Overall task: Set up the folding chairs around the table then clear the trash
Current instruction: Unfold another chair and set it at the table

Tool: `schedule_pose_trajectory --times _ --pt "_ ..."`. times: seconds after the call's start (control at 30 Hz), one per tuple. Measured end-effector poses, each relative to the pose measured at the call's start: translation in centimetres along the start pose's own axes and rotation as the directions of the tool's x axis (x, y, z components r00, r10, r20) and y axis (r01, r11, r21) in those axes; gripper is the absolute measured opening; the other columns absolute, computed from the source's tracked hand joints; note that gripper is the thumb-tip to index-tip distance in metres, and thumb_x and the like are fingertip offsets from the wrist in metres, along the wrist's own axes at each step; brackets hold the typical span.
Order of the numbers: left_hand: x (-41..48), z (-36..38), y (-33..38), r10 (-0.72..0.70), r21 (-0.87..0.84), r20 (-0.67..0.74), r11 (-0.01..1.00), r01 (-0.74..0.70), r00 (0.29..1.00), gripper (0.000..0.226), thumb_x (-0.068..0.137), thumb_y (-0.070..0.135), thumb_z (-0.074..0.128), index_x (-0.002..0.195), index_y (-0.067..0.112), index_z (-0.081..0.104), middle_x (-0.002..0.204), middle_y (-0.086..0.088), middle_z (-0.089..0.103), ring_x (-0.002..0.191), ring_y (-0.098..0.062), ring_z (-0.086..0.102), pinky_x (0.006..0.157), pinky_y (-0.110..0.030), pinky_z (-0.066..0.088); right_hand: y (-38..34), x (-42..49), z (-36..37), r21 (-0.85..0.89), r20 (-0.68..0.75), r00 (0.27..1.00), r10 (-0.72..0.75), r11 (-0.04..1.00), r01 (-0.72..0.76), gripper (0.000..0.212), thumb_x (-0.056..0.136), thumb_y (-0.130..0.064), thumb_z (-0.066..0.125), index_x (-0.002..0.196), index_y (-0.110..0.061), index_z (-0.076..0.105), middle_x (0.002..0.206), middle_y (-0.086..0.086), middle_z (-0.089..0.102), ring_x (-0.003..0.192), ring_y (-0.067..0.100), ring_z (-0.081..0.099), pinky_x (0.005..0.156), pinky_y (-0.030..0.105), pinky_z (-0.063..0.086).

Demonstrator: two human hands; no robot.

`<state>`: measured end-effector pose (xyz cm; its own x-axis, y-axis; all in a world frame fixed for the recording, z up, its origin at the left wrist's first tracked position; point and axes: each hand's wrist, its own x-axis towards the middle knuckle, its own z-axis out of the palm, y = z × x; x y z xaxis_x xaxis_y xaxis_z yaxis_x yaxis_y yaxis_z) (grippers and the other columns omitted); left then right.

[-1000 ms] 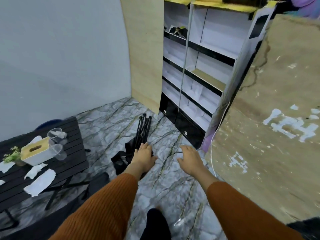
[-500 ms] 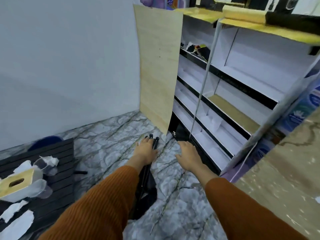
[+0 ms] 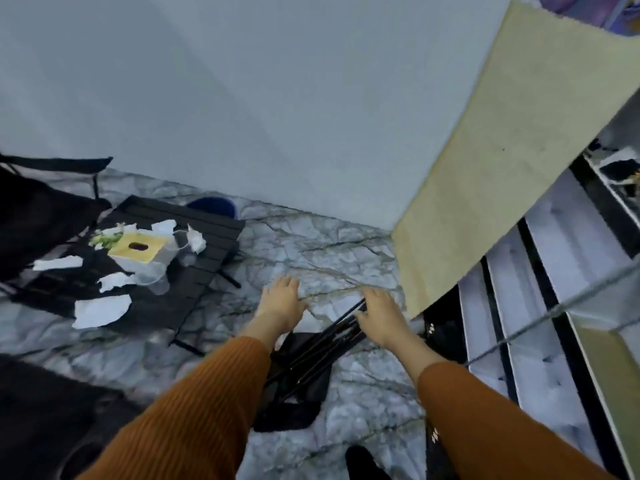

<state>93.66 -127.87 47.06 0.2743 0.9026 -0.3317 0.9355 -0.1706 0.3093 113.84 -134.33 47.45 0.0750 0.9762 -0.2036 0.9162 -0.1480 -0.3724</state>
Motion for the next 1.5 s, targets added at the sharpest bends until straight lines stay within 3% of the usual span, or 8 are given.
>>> schedule_pose_trajectory --times 0.27,0.5,0.67,0.9,1.1,1.23,1.37,1.5 --pt "-3.6 4.4 -6.5 -0.443 -0.311 -0.063 0.86 0.404 0.894 0.058 0.097 0.033 0.051 0.146 0.01 0.033 0.154 -0.01 0.031 0.144 -0.028 0.025 0.118 -0.045 0.026 -3.4 6.2 4.1 0.089 0.246 0.894 -0.374 0.927 0.363 0.047 0.095 -0.02 0.052 0.14 -0.011 0.041 0.139 0.012 0.048 0.128 0.028 0.043 0.109 0.039 0.037" --pt "-6.0 15.8 -13.5 -0.766 -0.536 0.125 0.483 0.693 0.63 0.053 0.095 0.033 0.053 0.141 0.01 0.041 0.144 -0.013 0.046 0.127 -0.031 0.048 0.101 -0.041 0.046 -4.1 10.3 14.1 0.107 0.411 0.805 -0.427 0.9 0.423 0.046 0.097 -0.023 0.052 0.139 -0.009 0.043 0.14 0.012 0.05 0.129 0.029 0.045 0.106 0.039 0.041" --pt "-3.5 28.3 -17.5 -0.848 -0.652 0.261 0.198 0.732 0.461 0.042 0.096 0.029 0.051 0.132 0.006 0.05 0.13 -0.018 0.06 0.114 -0.035 0.059 0.09 -0.038 0.05 -2.6 14.2 25.8 0.082 0.514 0.736 -0.441 0.879 0.47 0.043 0.097 -0.028 0.052 0.137 -0.013 0.045 0.136 0.01 0.054 0.125 0.029 0.049 0.102 0.043 0.045" --pt "3.3 48.4 -21.5 -0.846 -0.797 0.435 -0.203 0.568 0.308 0.044 0.094 0.026 0.059 0.13 0.001 0.053 0.123 -0.019 0.063 0.111 -0.032 0.059 0.09 -0.03 0.046 0.3 20.6 45.8 0.038 0.584 0.644 -0.495 0.809 0.587 0.04 0.097 -0.026 0.053 0.135 -0.015 0.047 0.134 0.008 0.056 0.123 0.027 0.053 0.098 0.04 0.049" --pt "9.4 61.6 -25.1 -0.754 -0.802 0.595 -0.581 0.14 0.279 0.049 0.085 0.016 0.072 0.127 -0.001 0.053 0.102 -0.008 0.065 0.097 -0.027 0.064 0.085 -0.036 0.055 1.0 24.1 62.4 0.089 0.653 0.515 -0.555 0.732 0.676 0.041 0.096 -0.027 0.055 0.134 -0.015 0.047 0.132 0.009 0.054 0.121 0.028 0.05 0.096 0.041 0.048" --pt "12.0 66.0 -26.9 -0.762 -0.757 0.503 -0.616 -0.217 0.407 0.051 0.081 0.005 0.075 0.124 0.014 0.048 0.106 0.005 0.062 0.091 -0.011 0.066 0.06 -0.017 0.056 -0.1 25.0 69.6 0.134 0.671 0.426 -0.607 0.664 0.735 0.042 0.093 -0.034 0.059 0.128 -0.012 0.052 0.124 0.011 0.058 0.115 0.031 0.054 0.095 0.044 0.048" --pt "12.4 69.1 -27.6 -0.811 -0.751 0.443 -0.569 -0.336 0.382 0.054 0.077 -0.002 0.076 0.122 0.014 0.051 0.113 -0.004 0.065 0.088 -0.009 0.072 0.065 -0.018 0.057 -1.6 24.9 73.2 0.115 0.726 0.355 -0.589 0.613 0.782 0.044 0.088 -0.043 0.063 0.123 -0.017 0.056 0.115 0.007 0.064 0.105 0.029 0.062 0.086 0.042 0.052" --pt "13.7 70.1 -27.5 -0.766 -0.683 0.473 -0.631 -0.368 0.435 0.036 0.081 -0.003 0.071 0.106 0.016 0.054 0.088 -0.004 0.071 0.082 -0.015 0.073 0.074 -0.025 0.057 -2.6 25.1 74.0 0.074 0.729 0.353 -0.586 0.581 0.811 0.023 0.091 -0.034 0.06 0.101 -0.013 0.063 0.091 0.007 0.065 0.088 0.029 0.063 0.068 0.034 0.047"
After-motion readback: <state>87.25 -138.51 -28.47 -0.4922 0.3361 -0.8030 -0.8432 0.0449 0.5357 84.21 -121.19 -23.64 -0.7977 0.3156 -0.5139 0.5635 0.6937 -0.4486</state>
